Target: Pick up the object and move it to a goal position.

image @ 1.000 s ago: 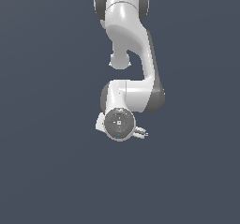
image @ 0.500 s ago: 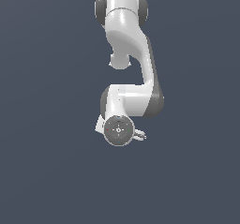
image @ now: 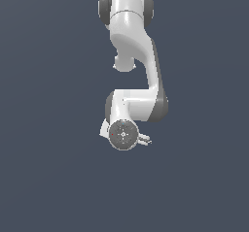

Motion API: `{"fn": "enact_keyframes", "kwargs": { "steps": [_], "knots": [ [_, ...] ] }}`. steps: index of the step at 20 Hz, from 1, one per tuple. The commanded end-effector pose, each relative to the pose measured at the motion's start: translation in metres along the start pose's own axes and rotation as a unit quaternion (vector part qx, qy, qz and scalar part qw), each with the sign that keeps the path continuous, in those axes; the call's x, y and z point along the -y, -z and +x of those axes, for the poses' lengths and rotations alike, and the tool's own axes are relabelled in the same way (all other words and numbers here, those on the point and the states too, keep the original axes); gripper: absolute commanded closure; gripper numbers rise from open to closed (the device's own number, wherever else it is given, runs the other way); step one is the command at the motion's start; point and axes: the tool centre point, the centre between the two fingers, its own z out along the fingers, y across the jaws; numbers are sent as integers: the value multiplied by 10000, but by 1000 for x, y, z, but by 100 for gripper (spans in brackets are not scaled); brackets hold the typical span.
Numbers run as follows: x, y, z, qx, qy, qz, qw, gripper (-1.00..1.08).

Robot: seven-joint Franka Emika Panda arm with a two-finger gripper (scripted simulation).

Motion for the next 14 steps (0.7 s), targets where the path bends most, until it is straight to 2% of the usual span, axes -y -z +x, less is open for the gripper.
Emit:
{"fn": "enact_keyframes", "kwargs": {
  "steps": [1, 8, 9, 14],
  "knots": [
    [0, -8, 0, 5, -2, -2, 10000, -20],
    [0, -15, 0, 7, -4, -3, 10000, -20],
    [0, -15, 0, 7, -4, -3, 10000, 108],
    [0, -15, 0, 7, -4, -3, 10000, 108]
  ]
}}
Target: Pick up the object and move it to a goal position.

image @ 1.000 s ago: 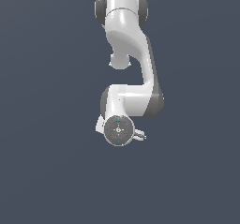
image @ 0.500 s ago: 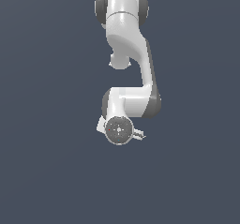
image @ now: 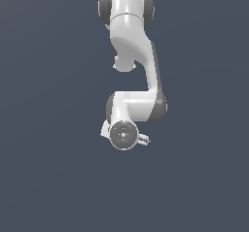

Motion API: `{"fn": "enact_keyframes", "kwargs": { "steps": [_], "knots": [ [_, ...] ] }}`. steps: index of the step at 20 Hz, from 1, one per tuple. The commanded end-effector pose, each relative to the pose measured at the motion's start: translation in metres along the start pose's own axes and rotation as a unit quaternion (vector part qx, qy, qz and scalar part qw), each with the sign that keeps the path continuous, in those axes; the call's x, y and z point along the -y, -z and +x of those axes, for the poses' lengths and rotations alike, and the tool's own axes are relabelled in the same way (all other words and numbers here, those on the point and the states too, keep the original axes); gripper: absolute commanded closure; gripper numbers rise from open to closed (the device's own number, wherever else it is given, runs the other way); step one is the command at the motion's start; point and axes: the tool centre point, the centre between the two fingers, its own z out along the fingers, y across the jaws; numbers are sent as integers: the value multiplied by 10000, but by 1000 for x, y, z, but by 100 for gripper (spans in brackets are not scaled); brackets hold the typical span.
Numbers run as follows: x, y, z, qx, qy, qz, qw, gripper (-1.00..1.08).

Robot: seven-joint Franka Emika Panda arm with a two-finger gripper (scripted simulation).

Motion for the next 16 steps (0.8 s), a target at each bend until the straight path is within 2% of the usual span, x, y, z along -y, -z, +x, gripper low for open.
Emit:
{"fn": "enact_keyframes", "kwargs": {
  "steps": [1, 9, 16],
  "knots": [
    [0, 0, 0, -2, -2, -1, 10000, 108],
    [2, 4, -1, -57, -30, 25, 10000, 108],
    [17, 30, -7, -435, -228, 187, 9986, 108]
  ]
}}
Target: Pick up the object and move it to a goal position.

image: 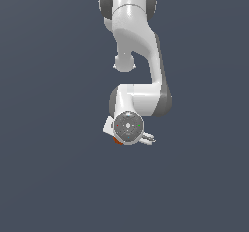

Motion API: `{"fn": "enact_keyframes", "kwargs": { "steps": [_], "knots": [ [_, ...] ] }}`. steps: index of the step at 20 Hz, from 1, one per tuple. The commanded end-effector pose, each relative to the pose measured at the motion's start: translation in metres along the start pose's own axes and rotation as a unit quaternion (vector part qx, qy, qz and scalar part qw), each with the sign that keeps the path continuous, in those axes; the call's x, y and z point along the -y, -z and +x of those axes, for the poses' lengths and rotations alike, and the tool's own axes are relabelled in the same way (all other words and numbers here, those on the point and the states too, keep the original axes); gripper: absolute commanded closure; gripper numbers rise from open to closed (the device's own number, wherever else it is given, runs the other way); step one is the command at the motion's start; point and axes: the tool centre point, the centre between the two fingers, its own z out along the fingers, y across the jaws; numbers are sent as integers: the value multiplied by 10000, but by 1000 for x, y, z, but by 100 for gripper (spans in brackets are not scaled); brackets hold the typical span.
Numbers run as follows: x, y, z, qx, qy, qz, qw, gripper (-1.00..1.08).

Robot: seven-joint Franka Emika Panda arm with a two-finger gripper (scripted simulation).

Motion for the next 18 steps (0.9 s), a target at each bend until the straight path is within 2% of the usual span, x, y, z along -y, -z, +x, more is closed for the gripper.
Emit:
{"fn": "enact_keyframes", "kwargs": {
  "steps": [1, 8, 13, 18],
  "knots": [
    [8, 15, -3, -197, -92, 84, 9997, 108],
    [37, 69, -18, -976, -498, 416, 9931, 108],
    [60, 114, -35, -1632, -835, 690, 9806, 108],
    [78, 148, -51, -2139, -1094, 892, 9666, 108]
  ]
}}
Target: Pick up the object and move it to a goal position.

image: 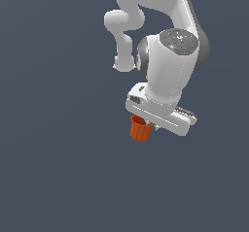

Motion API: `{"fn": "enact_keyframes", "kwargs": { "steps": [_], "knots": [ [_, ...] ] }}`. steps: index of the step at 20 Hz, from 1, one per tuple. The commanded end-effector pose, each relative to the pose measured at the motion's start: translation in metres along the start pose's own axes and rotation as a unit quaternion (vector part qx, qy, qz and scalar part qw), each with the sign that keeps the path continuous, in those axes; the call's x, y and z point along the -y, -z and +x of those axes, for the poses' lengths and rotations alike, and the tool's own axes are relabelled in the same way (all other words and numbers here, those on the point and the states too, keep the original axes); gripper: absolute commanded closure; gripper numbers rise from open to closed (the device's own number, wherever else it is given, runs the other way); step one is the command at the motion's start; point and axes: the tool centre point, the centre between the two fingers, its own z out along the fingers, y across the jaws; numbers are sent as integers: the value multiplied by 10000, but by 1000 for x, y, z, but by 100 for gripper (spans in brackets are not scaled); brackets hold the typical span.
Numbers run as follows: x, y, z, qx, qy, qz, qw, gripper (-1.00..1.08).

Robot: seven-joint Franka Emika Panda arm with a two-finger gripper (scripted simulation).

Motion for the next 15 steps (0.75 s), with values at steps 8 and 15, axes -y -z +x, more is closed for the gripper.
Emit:
{"fn": "enact_keyframes", "kwargs": {
  "steps": [8, 15],
  "knots": [
    [25, 44, -10, -650, -328, 244, 9970, 108],
    [29, 51, -12, -768, -385, 269, 9959, 108]
  ]
}}
